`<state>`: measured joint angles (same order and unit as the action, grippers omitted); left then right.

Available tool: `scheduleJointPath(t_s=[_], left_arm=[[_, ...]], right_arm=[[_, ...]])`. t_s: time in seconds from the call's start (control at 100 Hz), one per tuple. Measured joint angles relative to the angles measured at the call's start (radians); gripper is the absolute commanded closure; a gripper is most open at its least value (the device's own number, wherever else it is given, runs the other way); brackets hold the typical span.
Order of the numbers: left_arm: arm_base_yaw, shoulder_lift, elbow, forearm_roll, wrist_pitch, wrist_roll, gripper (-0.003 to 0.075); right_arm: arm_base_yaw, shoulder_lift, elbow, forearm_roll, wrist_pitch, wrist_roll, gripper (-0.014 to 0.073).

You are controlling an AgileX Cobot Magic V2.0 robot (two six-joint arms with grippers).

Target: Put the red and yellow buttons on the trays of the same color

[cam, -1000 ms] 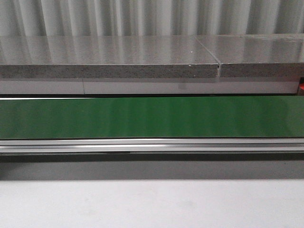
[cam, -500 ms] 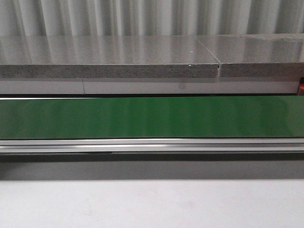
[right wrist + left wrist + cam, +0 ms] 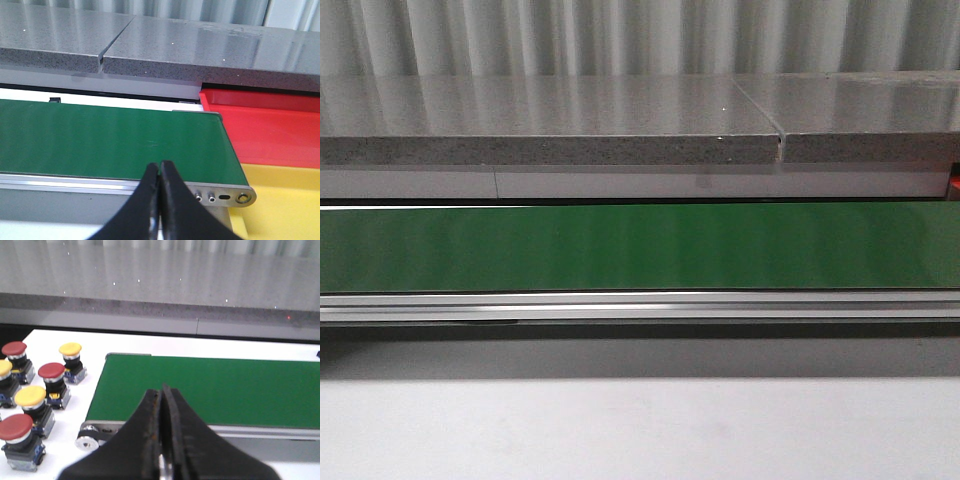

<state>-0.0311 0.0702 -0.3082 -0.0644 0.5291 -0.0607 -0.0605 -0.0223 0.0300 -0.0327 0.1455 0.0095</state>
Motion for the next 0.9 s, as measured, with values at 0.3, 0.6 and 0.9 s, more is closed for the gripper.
scheduleJointPath(t_s=[0.3,0.6,0.9], left_arm=[[0.000,0.184,-0.061,-0.002,0.046,0.000,0.0739],[0.000,0.384,-0.119,0.016,0.048,0.000,0.0550],[0.000,0.644,-0.233,0.038,0.048,0.000,0.0311]], right_arm=[[0.000,0.000,0.000,0.000,0.000,0.000,0.0659],[0.000,0.000,0.000,0.000,0.000,0.000,0.0659],[0.000,0.000,0.000,0.000,0.000,0.000,0.0659]])
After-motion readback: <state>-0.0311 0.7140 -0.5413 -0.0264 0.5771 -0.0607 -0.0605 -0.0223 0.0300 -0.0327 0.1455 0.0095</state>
